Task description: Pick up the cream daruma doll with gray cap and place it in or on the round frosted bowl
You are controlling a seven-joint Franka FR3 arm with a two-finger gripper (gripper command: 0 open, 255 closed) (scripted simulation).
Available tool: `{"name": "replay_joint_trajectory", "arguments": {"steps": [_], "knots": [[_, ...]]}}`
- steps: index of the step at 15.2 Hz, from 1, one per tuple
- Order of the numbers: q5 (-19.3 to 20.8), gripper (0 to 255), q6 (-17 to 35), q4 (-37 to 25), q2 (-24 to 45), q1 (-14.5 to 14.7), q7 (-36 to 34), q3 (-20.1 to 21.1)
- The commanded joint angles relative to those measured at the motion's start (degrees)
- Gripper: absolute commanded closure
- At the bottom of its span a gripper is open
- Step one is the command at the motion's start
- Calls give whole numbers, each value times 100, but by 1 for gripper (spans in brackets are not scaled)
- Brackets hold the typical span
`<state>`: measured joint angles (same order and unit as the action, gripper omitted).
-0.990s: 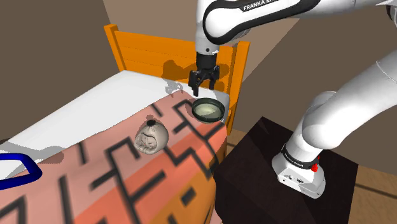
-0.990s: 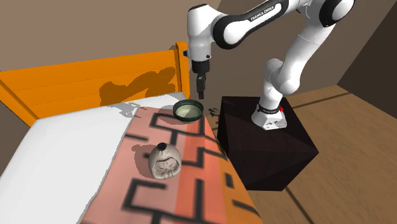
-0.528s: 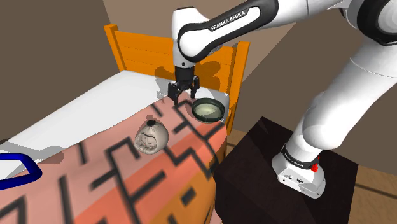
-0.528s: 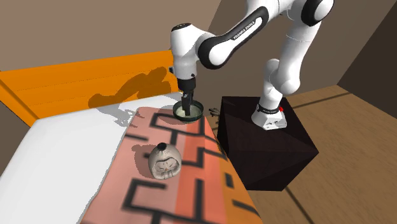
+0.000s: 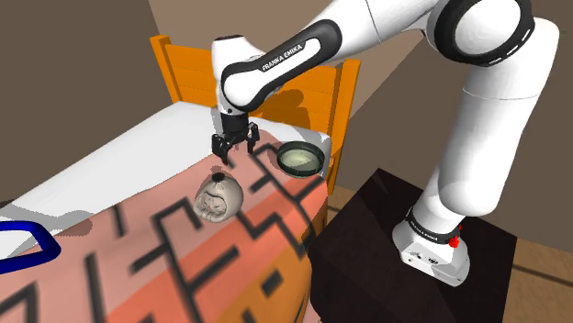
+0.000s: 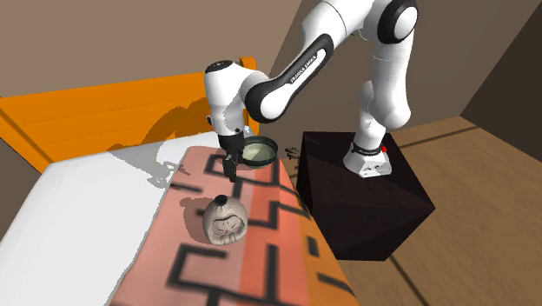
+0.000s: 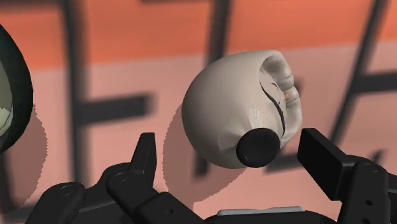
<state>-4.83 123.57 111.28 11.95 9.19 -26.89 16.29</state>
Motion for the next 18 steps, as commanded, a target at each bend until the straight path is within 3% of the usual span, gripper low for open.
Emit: {"name": "replay_joint_trajectory", "arguments": {"steps": [1, 6, 18], "knots": [[172, 0, 96, -376, 458, 113, -192, 3], [532, 0, 69, -1507, 1543, 432, -558, -73], [603, 0, 513, -1370, 1853, 504, -601, -113]]}}
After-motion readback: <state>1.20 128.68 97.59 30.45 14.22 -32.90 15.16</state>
